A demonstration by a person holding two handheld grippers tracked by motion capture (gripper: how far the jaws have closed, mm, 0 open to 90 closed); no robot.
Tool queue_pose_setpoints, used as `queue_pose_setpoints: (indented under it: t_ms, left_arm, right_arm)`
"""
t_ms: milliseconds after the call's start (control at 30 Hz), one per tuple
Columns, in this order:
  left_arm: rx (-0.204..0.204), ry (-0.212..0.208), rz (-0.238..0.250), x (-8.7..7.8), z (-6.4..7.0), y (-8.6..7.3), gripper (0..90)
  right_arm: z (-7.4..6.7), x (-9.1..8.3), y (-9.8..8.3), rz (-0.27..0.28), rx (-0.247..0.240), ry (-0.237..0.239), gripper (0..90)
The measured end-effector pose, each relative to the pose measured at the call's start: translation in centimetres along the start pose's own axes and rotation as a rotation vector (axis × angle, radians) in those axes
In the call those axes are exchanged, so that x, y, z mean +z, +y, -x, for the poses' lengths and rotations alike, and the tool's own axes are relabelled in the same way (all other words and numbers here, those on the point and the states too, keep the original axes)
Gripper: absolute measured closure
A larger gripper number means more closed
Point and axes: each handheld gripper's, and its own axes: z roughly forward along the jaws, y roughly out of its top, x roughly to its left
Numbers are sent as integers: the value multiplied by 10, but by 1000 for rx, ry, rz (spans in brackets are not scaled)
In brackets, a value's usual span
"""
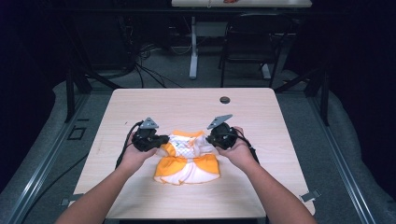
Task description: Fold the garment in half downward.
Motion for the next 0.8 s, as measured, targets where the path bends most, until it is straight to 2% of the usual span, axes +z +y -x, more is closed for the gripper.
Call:
queue_pose_setpoints:
  t_ms: [67, 133, 200, 333, 500, 533, 700, 800]
  left_arm:
    - [-6, -14, -1, 1, 3, -9, 842]
    - [-6, -18, -4, 1, 4, -11, 832]
    - [9, -43, -10, 2, 10, -17, 819]
    - [18, -54, -16, 0, 14, -21, 807]
    - [2, -80, -16, -4, 17, -25, 770]
    - [-15, -81, -17, -7, 19, -26, 749]
    - [-29, -73, 2, -14, 21, -24, 716]
    - [-44, -72, 25, -23, 22, -17, 678]
  right_arm:
    - [-3, 2, -4, -16, -5, 11, 865]
    - [-5, 3, -7, -4, -2, 18, 861]
    - [-6, 3, -11, -6, 10, 34, 850]
    - [-8, 3, -16, -14, 12, 47, 837]
    - [-13, -4, -25, -2, 25, 78, 770]
    - [-14, -6, -25, 0, 28, 79, 759]
    - [-15, -20, -24, 29, 48, 94, 731]
    - [-16, -26, -23, 57, 54, 96, 715]
